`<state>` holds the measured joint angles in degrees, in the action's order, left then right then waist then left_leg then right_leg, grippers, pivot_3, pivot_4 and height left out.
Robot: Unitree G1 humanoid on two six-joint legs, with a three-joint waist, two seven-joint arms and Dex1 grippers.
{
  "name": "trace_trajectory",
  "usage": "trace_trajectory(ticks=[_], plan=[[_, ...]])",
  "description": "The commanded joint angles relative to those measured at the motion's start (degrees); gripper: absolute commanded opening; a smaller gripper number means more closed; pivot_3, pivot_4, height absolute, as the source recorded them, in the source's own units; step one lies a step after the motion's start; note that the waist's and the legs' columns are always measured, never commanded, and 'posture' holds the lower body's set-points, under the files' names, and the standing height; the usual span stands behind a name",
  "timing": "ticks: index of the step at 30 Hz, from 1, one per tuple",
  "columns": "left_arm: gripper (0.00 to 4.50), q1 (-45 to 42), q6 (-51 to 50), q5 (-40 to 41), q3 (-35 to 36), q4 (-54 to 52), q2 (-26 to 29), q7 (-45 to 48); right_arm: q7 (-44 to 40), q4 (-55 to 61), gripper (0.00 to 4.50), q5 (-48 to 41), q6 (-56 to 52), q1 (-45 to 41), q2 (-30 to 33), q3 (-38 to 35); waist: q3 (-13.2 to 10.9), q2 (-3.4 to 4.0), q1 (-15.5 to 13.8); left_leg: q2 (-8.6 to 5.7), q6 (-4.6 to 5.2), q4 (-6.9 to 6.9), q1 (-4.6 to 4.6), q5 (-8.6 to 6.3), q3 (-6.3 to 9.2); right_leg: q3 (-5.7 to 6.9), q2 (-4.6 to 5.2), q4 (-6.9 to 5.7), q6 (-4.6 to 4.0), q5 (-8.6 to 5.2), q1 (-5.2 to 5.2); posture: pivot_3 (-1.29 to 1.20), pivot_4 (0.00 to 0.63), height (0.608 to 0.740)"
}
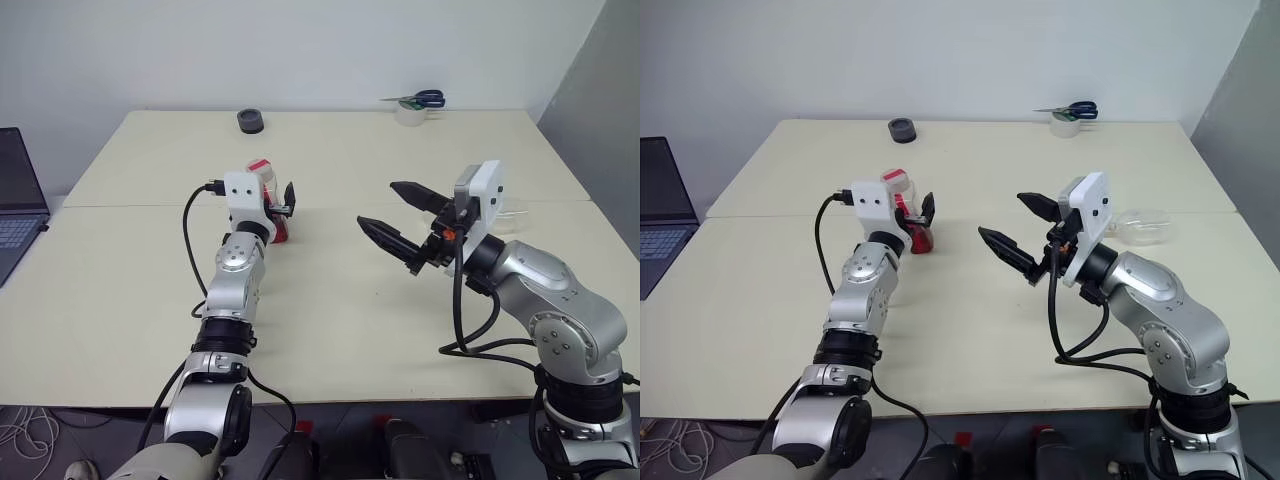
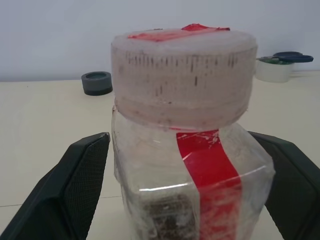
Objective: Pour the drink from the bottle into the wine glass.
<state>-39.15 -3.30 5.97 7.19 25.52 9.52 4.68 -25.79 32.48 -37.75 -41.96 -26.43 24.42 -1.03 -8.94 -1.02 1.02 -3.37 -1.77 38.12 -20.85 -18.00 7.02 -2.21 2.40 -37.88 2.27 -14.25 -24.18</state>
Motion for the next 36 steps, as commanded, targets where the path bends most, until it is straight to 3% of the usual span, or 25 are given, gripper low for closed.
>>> trace_trajectory(ticks=[1,4,10,12,20,30,36], plan=[[4.50,-1.2,1.6,0.4,0.2,-1.1,0.2,1.1,0.6,2.0,4.45,-0.8,0.5,-0.9,0.0,-1.2,0.0,0.00,0.0,0.00,0.00,0.00,0.00,0.00,0.00,0.00,0.00,0.00,0.00,0.00,0.00,0.00,0.150,0.740],[3.91,-1.2,1.0,1.8,1.0,-1.2,-0.3,1.4,0.8,2.0,4.50,-0.8,0.3,-1.2,0.0,-1.0,0.0,0.00,0.0,0.00,0.00,0.00,0.00,0.00,0.00,0.00,0.00,0.00,0.00,0.00,0.00,0.00,0.150,0.740],[2.10,-0.8,0.2,2.4,1.5,-1.7,-0.8,1.3,1.2,1.7,4.50,-0.5,0.5,-1.3,0.1,-0.9,0.0,0.00,0.0,0.00,0.00,0.00,0.00,0.00,0.00,0.00,0.00,0.00,0.00,0.00,0.00,0.00,0.150,0.740],[1.78,-0.2,0.0,2.5,1.6,-2.4,-0.7,1.3,1.4,1.8,4.50,-0.5,0.4,-1.3,0.0,-0.8,0.0,0.00,0.0,-0.01,0.00,0.00,0.00,0.00,0.00,0.00,0.00,0.00,0.00,0.00,0.00,0.00,0.150,0.740],[1.78,1.9,-3.8,2.9,0.5,-6.8,0.2,3.2,2.6,1.2,4.50,1.2,0.9,-2.1,-0.6,0.3,0.0,0.00,0.1,0.00,0.00,0.00,0.00,0.00,0.00,-0.01,0.00,-0.02,0.00,0.00,-0.01,0.00,0.150,0.740],[1.78,0.0,-17.6,6.4,-11.0,-21.9,7.4,26.3,4.8,-6.6,4.50,7.0,2.8,-9.5,-6.0,4.5,0.0,0.01,0.6,-0.01,0.00,-0.02,-0.04,0.00,-0.01,-0.03,-0.02,-0.06,0.00,0.00,-0.10,0.00,0.150,0.740],[1.78,-0.3,-18.9,10.4,-12.1,-26.1,7.9,33.8,6.5,-11.2,4.50,8.9,1.8,-11.6,-9.8,5.4,0.0,0.02,0.7,0.01,0.00,-0.03,-0.03,0.00,-0.02,-0.05,-0.02,-0.07,-0.01,0.00,-0.14,0.00,0.150,0.740]])
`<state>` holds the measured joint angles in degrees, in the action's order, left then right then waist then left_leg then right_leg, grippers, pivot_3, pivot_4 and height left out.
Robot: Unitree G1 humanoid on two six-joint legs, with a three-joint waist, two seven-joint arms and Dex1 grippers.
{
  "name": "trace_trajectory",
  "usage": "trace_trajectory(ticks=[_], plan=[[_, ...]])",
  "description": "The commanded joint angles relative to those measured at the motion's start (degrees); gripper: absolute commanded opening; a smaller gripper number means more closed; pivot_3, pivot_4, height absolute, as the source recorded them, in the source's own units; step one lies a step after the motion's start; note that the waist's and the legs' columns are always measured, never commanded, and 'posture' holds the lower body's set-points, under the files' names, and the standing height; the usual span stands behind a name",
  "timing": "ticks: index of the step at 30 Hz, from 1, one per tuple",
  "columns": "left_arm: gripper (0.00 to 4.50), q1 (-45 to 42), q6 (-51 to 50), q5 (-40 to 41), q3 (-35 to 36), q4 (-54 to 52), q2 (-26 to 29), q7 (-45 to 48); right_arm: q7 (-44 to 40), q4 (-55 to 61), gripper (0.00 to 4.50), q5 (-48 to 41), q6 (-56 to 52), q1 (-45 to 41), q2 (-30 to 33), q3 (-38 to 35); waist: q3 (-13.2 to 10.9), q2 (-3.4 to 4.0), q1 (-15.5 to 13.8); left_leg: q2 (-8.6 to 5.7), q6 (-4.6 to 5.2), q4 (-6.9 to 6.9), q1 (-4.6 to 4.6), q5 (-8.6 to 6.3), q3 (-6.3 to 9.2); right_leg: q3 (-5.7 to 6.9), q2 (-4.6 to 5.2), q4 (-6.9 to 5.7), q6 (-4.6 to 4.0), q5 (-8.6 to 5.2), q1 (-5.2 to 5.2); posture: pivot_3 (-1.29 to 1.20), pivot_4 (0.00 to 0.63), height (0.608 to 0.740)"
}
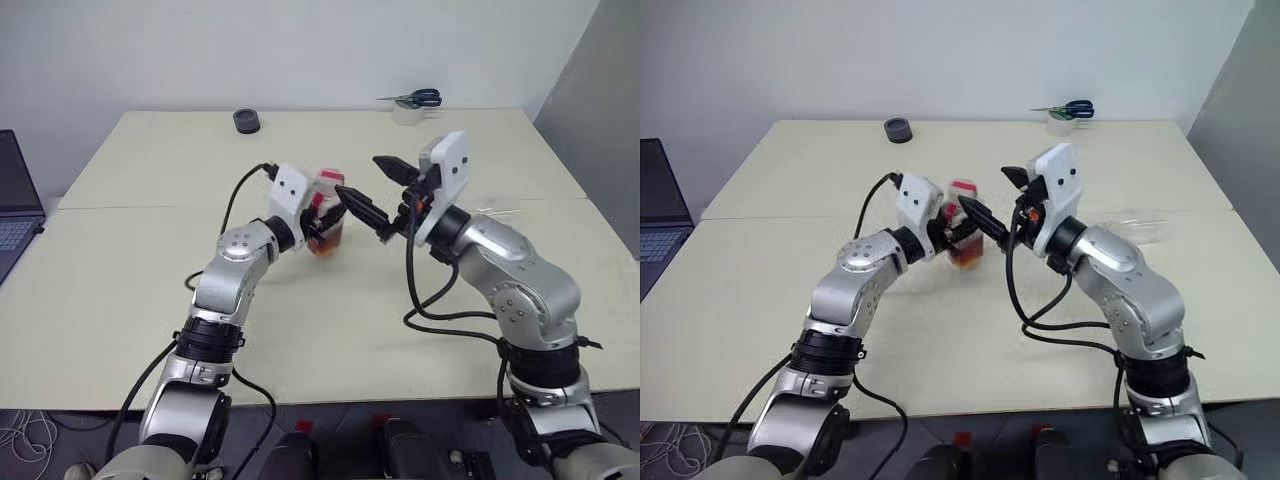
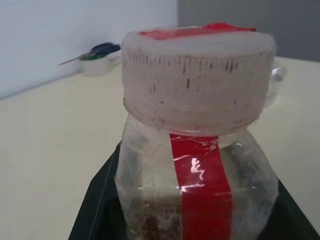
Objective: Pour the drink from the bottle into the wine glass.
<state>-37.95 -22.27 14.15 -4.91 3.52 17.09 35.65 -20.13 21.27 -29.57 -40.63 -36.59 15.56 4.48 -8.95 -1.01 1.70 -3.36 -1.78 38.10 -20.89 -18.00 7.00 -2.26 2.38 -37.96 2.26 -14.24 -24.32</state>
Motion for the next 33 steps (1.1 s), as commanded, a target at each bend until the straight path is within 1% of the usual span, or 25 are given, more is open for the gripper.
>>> trace_trajectory(ticks=[1,8,15,18,24,29,33], plan=[[1.78,-1.4,-0.4,2.6,-0.2,-4.7,0.4,3.5,0.8,-0.1,4.50,0.7,0.3,-1.5,-1.3,-0.1,0.0,0.00,0.0,0.00,0.00,0.00,0.00,0.00,0.00,0.00,0.00,0.00,0.00,0.00,0.00,0.00,0.150,0.740],[1.78,-0.3,-3.0,3.9,-1.5,-8.3,0.2,5.8,-0.6,0.5,4.50,1.2,0.0,-0.6,-1.0,-0.4,0.0,0.01,0.0,0.00,0.00,0.00,-0.01,0.00,0.00,0.00,0.00,0.00,0.00,0.00,0.00,0.00,0.150,0.740],[1.78,0.0,-3.3,3.6,-1.5,-8.0,0.2,6.0,-1.1,1.9,4.50,-1.3,-0.8,-0.7,-1.5,-2.3,0.0,0.01,0.0,-0.01,0.00,0.00,-0.01,0.00,0.00,-0.01,0.00,0.00,0.00,0.00,0.00,0.00,0.150,0.740],[1.78,0.1,-3.3,3.7,-1.5,-7.9,0.0,6.0,-1.1,2.2,3.89,-1.9,-1.1,-0.4,-1.4,-2.6,0.0,0.01,0.0,0.00,0.00,0.00,-0.01,0.00,0.00,-0.01,0.00,0.00,0.00,0.00,0.00,0.00,0.150,0.740],[1.78,-0.1,-3.8,4.0,-1.4,-8.1,-0.5,6.0,-2.9,3.2,1.79,-3.2,-2.0,0.7,-0.3,-2.4,0.0,0.01,0.0,-0.01,0.00,0.00,-0.01,0.00,0.00,0.00,0.00,0.00,0.00,0.00,0.00,0.00,0.150,0.740],[1.78,0.1,-5.3,5.2,-1.8,-10.9,0.0,7.5,-7.4,3.2,1.79,-4.5,-2.3,0.7,2.5,-2.1,0.0,0.01,0.0,-0.01,0.00,0.01,-0.01,0.00,0.00,-0.01,0.00,0.00,0.00,0.00,0.00,0.00,0.150,0.740],[1.78,1.1,-8.9,9.2,-2.6,-16.5,1.6,11.7,-15.0,1.2,1.79,-7.9,-1.6,-1.8,5.8,-3.0,0.0,0.02,0.0,0.00,0.01,0.00,-0.01,0.00,-0.01,-0.01,-0.01,0.01,0.00,0.00,0.00,0.00,0.150,0.740]])
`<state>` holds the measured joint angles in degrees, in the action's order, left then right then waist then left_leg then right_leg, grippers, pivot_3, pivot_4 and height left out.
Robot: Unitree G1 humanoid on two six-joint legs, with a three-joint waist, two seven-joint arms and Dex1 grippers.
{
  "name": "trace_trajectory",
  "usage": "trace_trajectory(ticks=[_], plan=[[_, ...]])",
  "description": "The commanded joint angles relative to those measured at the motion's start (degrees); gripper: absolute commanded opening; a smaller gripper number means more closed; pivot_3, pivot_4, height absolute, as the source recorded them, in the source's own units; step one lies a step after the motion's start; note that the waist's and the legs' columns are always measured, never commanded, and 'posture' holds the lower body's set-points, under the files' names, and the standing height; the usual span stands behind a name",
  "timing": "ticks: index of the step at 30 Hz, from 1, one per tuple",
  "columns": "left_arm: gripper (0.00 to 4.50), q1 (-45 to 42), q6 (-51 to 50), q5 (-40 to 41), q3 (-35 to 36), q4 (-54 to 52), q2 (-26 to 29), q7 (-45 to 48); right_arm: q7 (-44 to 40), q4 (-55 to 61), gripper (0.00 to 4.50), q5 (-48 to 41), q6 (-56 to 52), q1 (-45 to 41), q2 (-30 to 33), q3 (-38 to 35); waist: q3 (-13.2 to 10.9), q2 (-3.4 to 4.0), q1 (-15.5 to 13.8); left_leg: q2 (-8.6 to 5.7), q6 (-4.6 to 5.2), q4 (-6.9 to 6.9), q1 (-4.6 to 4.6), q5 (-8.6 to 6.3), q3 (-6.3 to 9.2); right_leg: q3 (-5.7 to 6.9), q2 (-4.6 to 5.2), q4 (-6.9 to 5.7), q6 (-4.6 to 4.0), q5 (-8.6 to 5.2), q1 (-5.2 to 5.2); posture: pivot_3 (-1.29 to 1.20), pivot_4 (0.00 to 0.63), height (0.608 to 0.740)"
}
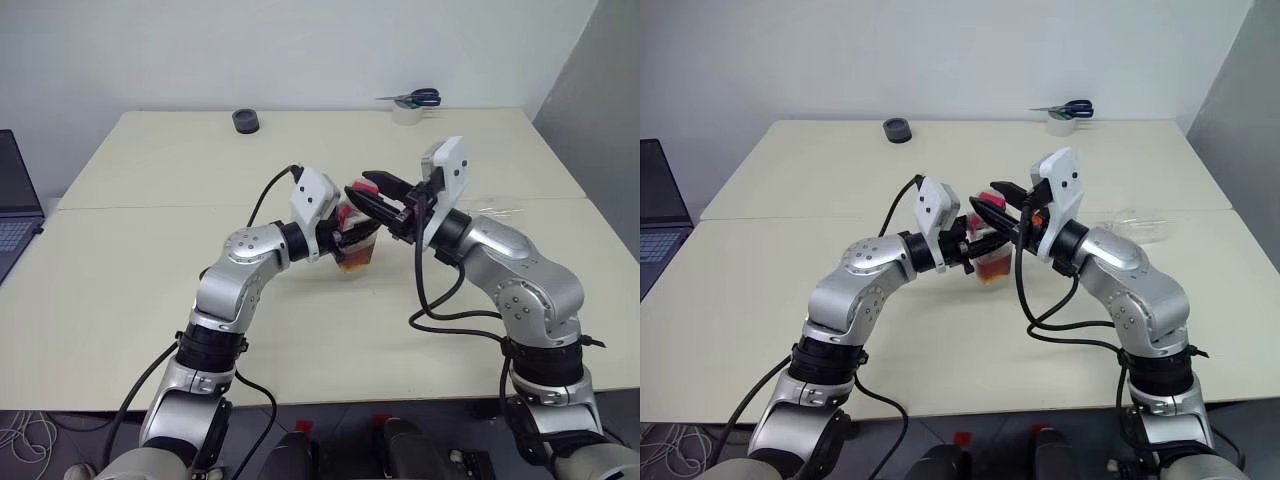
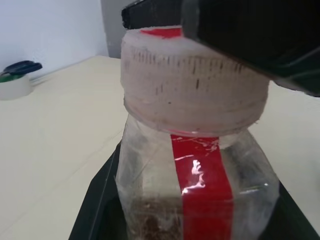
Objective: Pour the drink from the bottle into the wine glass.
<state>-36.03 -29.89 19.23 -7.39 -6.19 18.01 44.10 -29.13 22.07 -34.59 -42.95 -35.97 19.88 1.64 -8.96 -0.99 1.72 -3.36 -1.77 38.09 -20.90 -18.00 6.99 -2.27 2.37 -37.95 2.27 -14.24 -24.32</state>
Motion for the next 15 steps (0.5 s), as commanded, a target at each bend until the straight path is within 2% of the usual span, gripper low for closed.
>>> trace_trajectory(ticks=[1,4,7,10,14,15], plan=[[1.78,-0.7,-3.4,6.8,0.2,-9.0,1.8,5.2,-9.7,-1.0,1.79,-5.6,0.5,-4.5,2.2,-1.3,0.0,0.01,0.1,0.00,0.00,0.00,0.00,0.00,0.01,0.02,0.00,0.00,0.00,0.00,0.02,0.00,0.150,0.740],[1.78,-0.9,-9.7,15.2,1.3,-15.2,6.9,12.3,-22.2,-5.9,1.79,-11.6,-1.8,-10.5,5.7,-1.3,-0.1,0.07,0.4,0.05,0.02,0.00,0.02,-0.01,-0.03,-0.02,-0.06,-0.02,0.00,0.00,0.00,0.00,0.150,0.740],[1.78,-1.8,-13.7,20.8,2.5,-17.7,11.2,16.6,-30.0,-10.0,1.79,-13.2,-3.7,-14.3,8.0,0.6,-0.1,0.07,0.3,0.08,0.03,-0.03,0.05,-0.02,0.06,0.08,-0.10,0.04,-0.01,-0.01,0.08,0.00,0.150,0.740],[1.78,-3.5,-15.6,23.5,3.9,-17.4,13.8,18.1,-33.6,-12.4,1.79,-12.6,-3.8,-16.4,9.5,1.4,-0.1,0.07,0.1,0.04,0.04,0.03,0.04,-0.02,0.07,0.10,-0.09,0.06,-0.01,-0.01,0.15,0.00,0.150,0.740],[1.78,-5.6,-14.2,21.9,4.4,-14.5,15.5,19.0,-32.3,-15.0,1.79,-10.7,-3.6,-17.4,11.3,-0.4,-0.1,0.05,-0.1,0.01,0.03,0.08,0.01,-0.01,0.09,0.12,-0.04,0.06,-0.01,-0.01,0.14,0.00,0.150,0.740],[1.78,-5.8,-13.4,21.0,4.4,-13.5,15.6,18.7,-30.9,-15.2,2.14,-10.9,-3.9,-17.3,11.4,-1.6,-0.1,0.05,-0.1,0.01,0.03,0.07,0.01,-0.01,0.08,0.10,-0.03,0.06,-0.01,0.00,0.12,0.00,0.150,0.740]])
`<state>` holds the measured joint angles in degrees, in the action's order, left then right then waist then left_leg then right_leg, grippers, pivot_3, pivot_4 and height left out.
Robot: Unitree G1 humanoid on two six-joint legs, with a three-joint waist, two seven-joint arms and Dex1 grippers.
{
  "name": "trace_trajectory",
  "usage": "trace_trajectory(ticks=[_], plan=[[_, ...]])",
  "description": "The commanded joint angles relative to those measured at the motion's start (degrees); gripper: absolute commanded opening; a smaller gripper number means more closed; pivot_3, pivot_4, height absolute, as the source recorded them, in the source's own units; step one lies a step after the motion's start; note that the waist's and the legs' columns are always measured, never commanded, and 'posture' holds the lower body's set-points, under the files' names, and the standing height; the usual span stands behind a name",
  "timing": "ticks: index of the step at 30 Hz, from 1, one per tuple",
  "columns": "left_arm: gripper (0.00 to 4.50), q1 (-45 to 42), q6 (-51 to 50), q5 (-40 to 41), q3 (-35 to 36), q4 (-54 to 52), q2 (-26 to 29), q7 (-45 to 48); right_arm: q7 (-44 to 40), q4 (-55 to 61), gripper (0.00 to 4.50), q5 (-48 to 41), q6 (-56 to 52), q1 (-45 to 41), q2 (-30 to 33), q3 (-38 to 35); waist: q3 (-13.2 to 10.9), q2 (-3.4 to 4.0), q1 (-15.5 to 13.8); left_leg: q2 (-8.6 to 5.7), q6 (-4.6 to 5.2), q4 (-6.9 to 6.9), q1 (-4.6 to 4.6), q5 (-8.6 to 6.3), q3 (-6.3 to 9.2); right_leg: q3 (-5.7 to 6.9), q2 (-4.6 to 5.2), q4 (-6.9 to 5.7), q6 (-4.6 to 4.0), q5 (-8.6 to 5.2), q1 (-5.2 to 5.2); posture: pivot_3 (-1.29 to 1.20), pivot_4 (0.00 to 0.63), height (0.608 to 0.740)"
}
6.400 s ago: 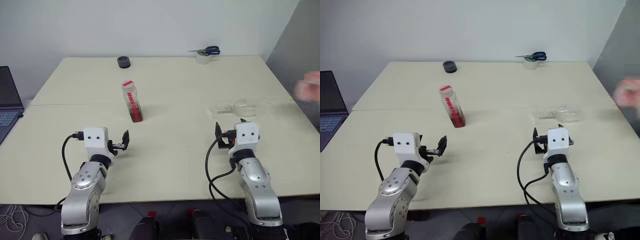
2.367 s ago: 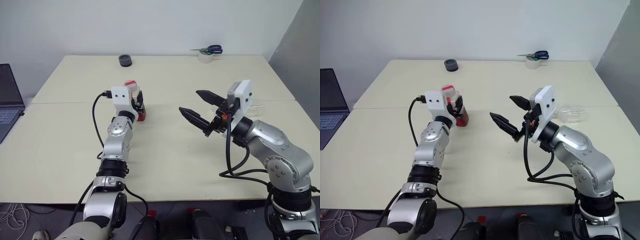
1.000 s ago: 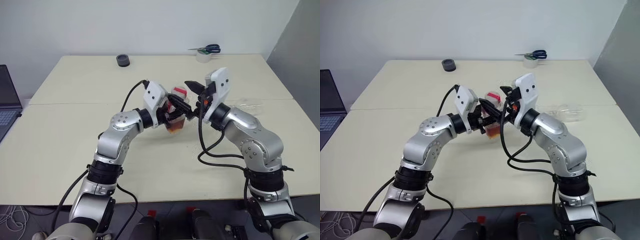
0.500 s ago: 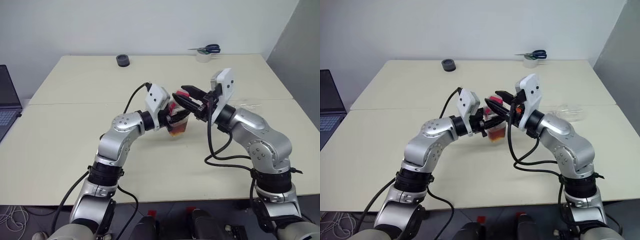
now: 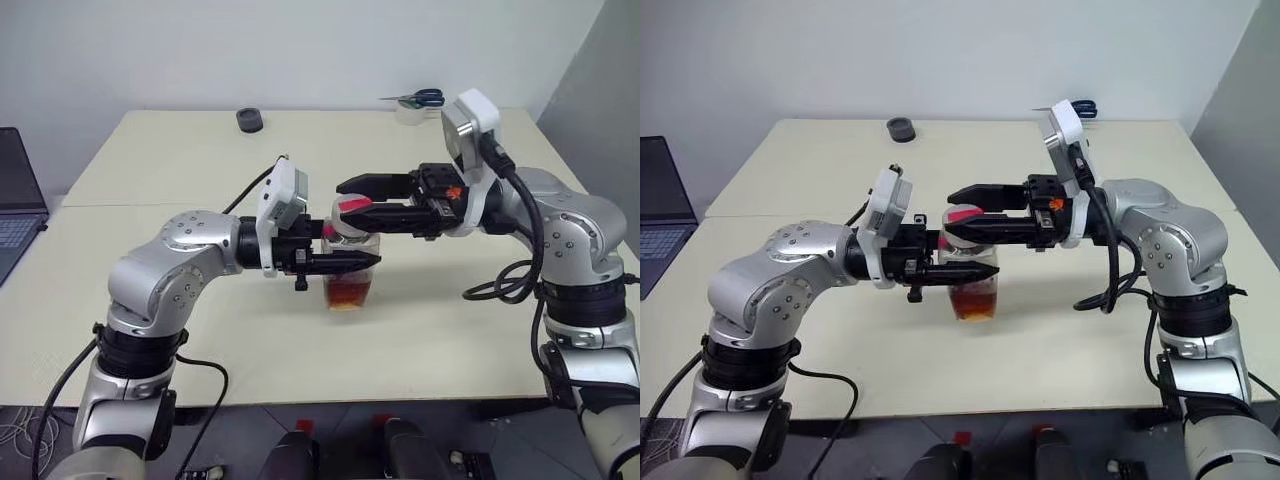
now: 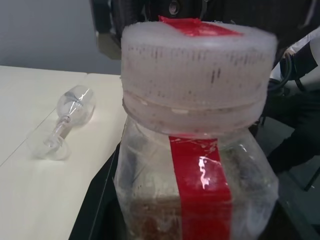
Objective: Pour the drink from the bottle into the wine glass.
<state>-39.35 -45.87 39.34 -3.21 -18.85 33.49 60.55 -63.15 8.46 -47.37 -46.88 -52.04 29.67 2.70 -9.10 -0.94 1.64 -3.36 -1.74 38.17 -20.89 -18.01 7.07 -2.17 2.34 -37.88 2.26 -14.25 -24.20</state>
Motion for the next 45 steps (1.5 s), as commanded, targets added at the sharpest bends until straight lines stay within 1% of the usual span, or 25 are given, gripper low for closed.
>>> trace_trajectory(ticks=[1,3,5,7,10,14,17,19,22,27,33,37,40,43,45], plan=[[1.78,-2.7,3.3,0.2,0.3,0.0,0.0,1.8,4.4,-1.6,2.51,1.7,-0.2,-1.1,1.7,-3.6,0.0,0.00,0.0,0.00,0.00,-0.01,0.00,0.00,0.00,-0.01,0.01,0.00,0.00,0.00,-0.01,0.00,0.150,0.740],[1.78,-2.7,4.5,-0.8,0.4,1.5,-0.7,0.5,9.1,-0.3,3.14,-0.3,-2.3,-0.3,1.4,-6.4,0.0,0.00,0.0,0.01,-0.01,-0.03,0.00,0.00,0.00,-0.01,0.03,0.01,0.00,0.00,-0.02,0.00,0.150,0.740],[1.78,-2.4,6.3,-2.4,0.3,3.0,-1.5,-0.8,14.9,2.9,3.91,-3.6,-5.4,0.7,0.3,-9.6,0.0,0.00,0.0,0.01,-0.02,-0.03,-0.03,0.01,0.00,-0.02,0.07,0.00,0.00,0.00,-0.06,0.00,0.150,0.740],[1.78,-2.0,8.5,-4.3,0.2,4.8,-2.4,-1.9,20.7,7.2,4.48,-5.7,-7.3,2.1,-1.0,-11.6,0.0,0.00,-0.1,0.00,-0.02,-0.03,-0.06,0.01,0.01,-0.06,0.13,0.02,-0.01,0.00,-0.07,0.00,0.150,0.740],[1.78,-1.8,10.7,-5.9,-0.2,6.5,-3.8,-3.2,28.9,13.9,4.48,-6.8,-8.6,4.7,-3.1,-12.6,0.0,0.00,0.0,0.00,-0.02,-0.08,-0.07,0.01,0.00,-0.13,0.14,0.01,-0.01,0.00,-0.12,0.00,0.150,0.740],[1.78,-2.5,11.9,-6.9,-0.7,8.4,-5.4,-4.0,35.4,20.7,4.48,-7.7,-9.0,7.5,-5.4,-11.0,0.0,0.00,0.1,-0.01,-0.02,-0.08,-0.08,0.01,-0.01,-0.14,0.14,-0.02,-0.01,0.00,-0.15,0.00,0.150,0.740],[1.78,-3.5,13.9,-8.4,-1.3,10.4,-6.1,-3.6,37.4,23.0,4.48,-3.0,-6.3,8.7,-6.6,-6.7,0.0,0.00,0.1,-0.02,-0.02,-0.07,-0.08,0.01,-0.02,-0.10,0.14,-0.02,-0.01,0.00,-0.14,0.00,0.150,0.740],[1.78,-4.3,14.5,-9.0,-1.5,11.6,-6.6,-3.4,39.1,22.5,4.48,2.0,-3.2,8.6,-8.0,-3.0,0.0,0.01,0.1,-0.02,-0.02,-0.07,-0.05,0.01,-0.04,-0.07,0.12,-0.04,0.00,0.00,-0.14,0.00,0.150,0.740],[1.78,-5.1,15.0,-9.4,-1.7,12.4,-7.1,-3.1,40.1,22.0,4.48,5.8,-0.7,8.3,-9.4,-0.2,0.0,0.00,0.1,-0.02,-0.02,-0.06,-0.05,0.01,-0.05,-0.05,0.11,-0.06,0.00,0.00,-0.15,0.00,0.150,0.740],[1.78,-5.8,15.4,-9.5,-2.2,12.6,-7.1,-2.7,40.6,20.5,4.48,9.0,1.8,8.2,-10.8,0.7,0.0,0.01,0.1,-0.03,-0.02,-0.06,-0.05,0.01,-0.05,-0.05,0.11,-0.04,0.00,0.00,-0.15,0.00,0.150,0.740],[1.78,-5.7,15.1,-9.2,-1.9,12.2,-6.9,-2.8,41.0,20.0,4.48,9.3,1.7,8.5,-10.9,-0.6,0.0,0.00,0.1,-0.02,-0.02,-0.06,-0.05,0.01,-0.05,-0.05,0.11,-0.04,0.00,0.00,-0.15,0.00,0.150,0.740],[1.78,-5.8,15.2,-9.4,-1.8,12.5,-6.9,-2.8,40.9,19.8,4.48,9.1,1.2,8.9,-9.8,-1.7,0.0,0.00,0.1,-0.02,-0.02,-0.06,-0.05,0.01,-0.05,-0.05,0.11,-0.04,0.00,0.00,-0.15,0.00,0.150,0.740],[1.78,-5.8,15.3,-9.4,-1.7,12.5,-6.9,-2.8,40.6,19.8,3.92,8.9,1.1,9.5,-9.0,-2.1,0.0,0.01,0.1,-0.02,-0.02,-0.06,-0.05,0.01,-0.05,-0.05,0.11,-0.03,0.00,0.00,-0.15,0.00,0.150,0.740],[1.78,-5.9,15.2,-9.4,-1.6,12.5,-6.9,-2.8,40.3,19.9,3.10,8.4,0.8,9.8,-8.6,-2.5,0.0,0.00,0.1,-0.04,-0.02,-0.06,-0.05,0.01,-0.06,-0.05,0.11,-0.03,0.00,0.00,-0.13,0.00,0.150,0.740],[1.78,-5.8,15.1,-9.4,-1.5,12.3,-7.0,-2.8,40.0,20.0,2.33,8.3,0.9,10.2,-8.3,-2.7,0.0,0.00,0.2,-0.03,-0.02,-0.06,-0.04,0.01,-0.07,-0.06,0.10,-0.05,0.00,0.00,-0.14,0.00,0.150,0.740]])
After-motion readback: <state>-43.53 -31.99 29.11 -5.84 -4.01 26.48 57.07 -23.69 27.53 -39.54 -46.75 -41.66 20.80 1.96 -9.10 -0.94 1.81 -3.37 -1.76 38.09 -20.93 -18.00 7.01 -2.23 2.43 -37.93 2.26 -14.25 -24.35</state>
